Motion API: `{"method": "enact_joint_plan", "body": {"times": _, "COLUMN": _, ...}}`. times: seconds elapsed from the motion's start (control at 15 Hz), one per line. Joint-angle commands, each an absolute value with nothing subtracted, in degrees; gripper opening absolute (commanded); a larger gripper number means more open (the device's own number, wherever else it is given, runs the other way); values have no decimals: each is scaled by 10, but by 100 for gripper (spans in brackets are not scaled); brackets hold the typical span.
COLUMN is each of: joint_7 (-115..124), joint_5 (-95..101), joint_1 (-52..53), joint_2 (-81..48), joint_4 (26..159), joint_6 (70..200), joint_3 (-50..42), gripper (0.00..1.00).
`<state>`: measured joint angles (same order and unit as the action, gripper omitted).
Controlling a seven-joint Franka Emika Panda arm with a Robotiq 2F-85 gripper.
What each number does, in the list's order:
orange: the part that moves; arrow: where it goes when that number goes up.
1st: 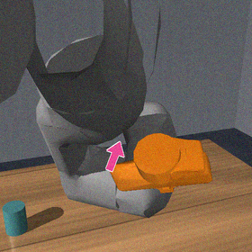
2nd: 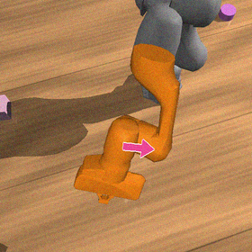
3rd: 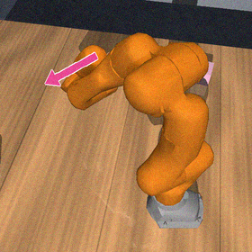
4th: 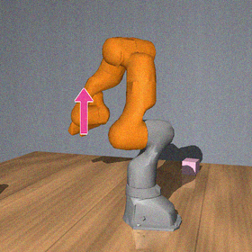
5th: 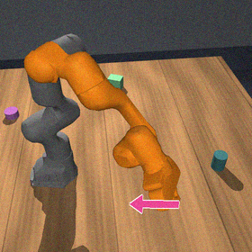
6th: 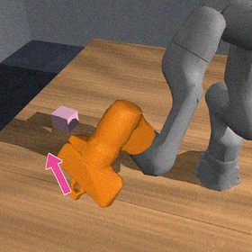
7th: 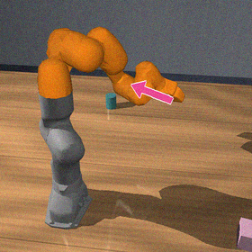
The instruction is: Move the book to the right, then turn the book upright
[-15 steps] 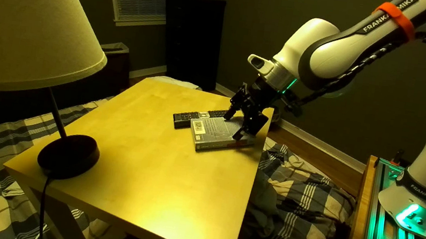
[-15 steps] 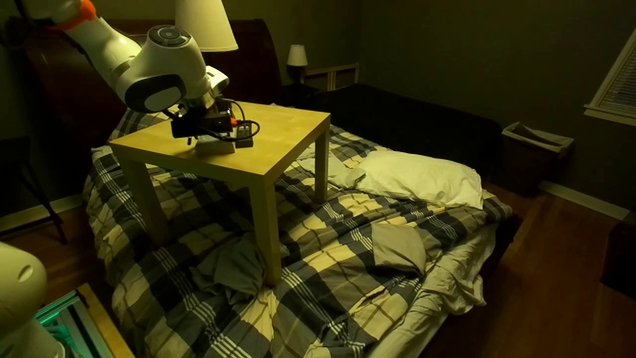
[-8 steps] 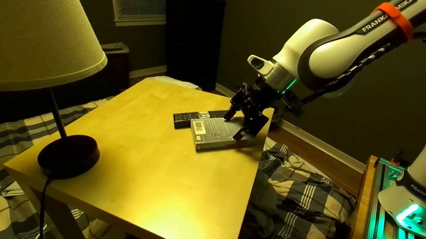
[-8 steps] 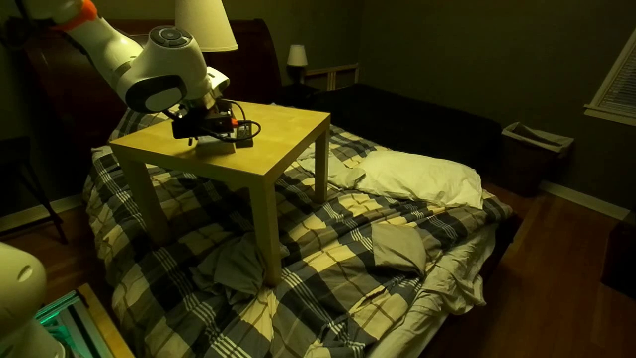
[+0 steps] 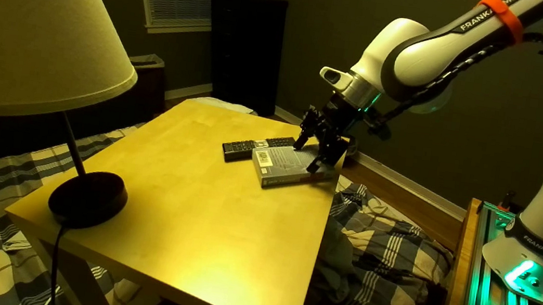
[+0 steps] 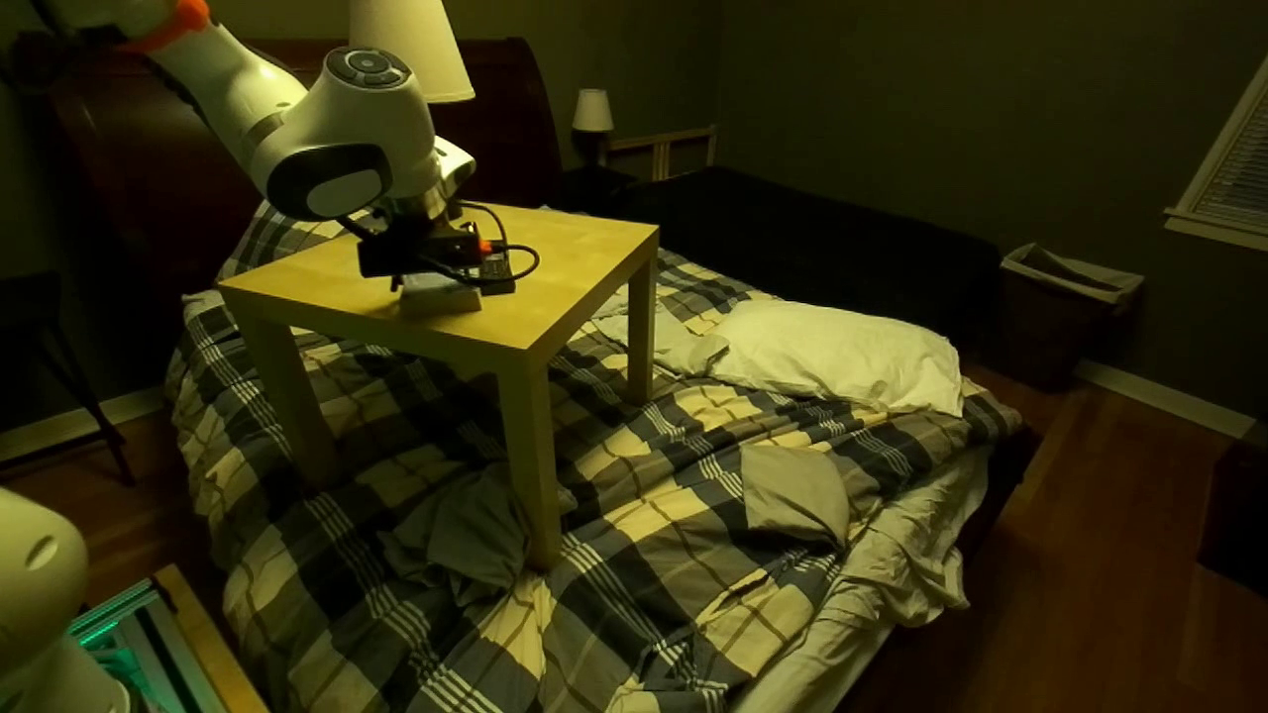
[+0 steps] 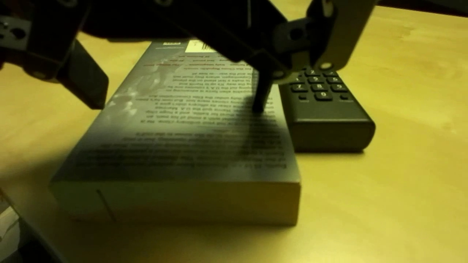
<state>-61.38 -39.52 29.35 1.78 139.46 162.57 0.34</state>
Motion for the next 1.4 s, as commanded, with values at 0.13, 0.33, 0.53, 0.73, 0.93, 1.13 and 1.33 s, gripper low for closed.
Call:
{"method": "enact_joint_plan", "body": {"times": 0.13, "joint_7": -617, "joint_5": -345, "joint_1": 268, "joint_2": 60, "joint_4": 1446, "joint_6": 1585, "joint_3": -19, "gripper": 100}}
{"method": "enact_joint_plan", "body": {"times": 0.33, "joint_7": -651, "joint_5": -340, "joint_1": 222, "joint_2": 79, "joint_4": 1449, "joint_6": 1548, "joint_3": 10, "gripper": 100}}
{"method": "enact_joint_plan", "body": {"times": 0.53, "joint_7": -683, "joint_5": -320, "joint_1": 196, "joint_2": 91, "joint_4": 1442, "joint_6": 1487, "joint_3": 13, "gripper": 100}}
{"method": "enact_joint_plan", "body": {"times": 0.73, "joint_7": -707, "joint_5": -272, "joint_1": 170, "joint_2": 92, "joint_4": 1428, "joint_6": 1428, "joint_3": 14, "gripper": 100}}
{"method": "enact_joint_plan", "body": {"times": 0.93, "joint_7": -740, "joint_5": -235, "joint_1": 155, "joint_2": 84, "joint_4": 1412, "joint_6": 1396, "joint_3": 16, "gripper": 100}}
{"method": "enact_joint_plan", "body": {"times": 1.13, "joint_7": -773, "joint_5": -215, "joint_1": 148, "joint_2": 73, "joint_4": 1400, "joint_6": 1392, "joint_3": 20, "gripper": 100}}
{"method": "enact_joint_plan", "body": {"times": 1.33, "joint_7": -803, "joint_5": -198, "joint_1": 143, "joint_2": 65, "joint_4": 1394, "joint_6": 1395, "joint_3": 25, "gripper": 100}}
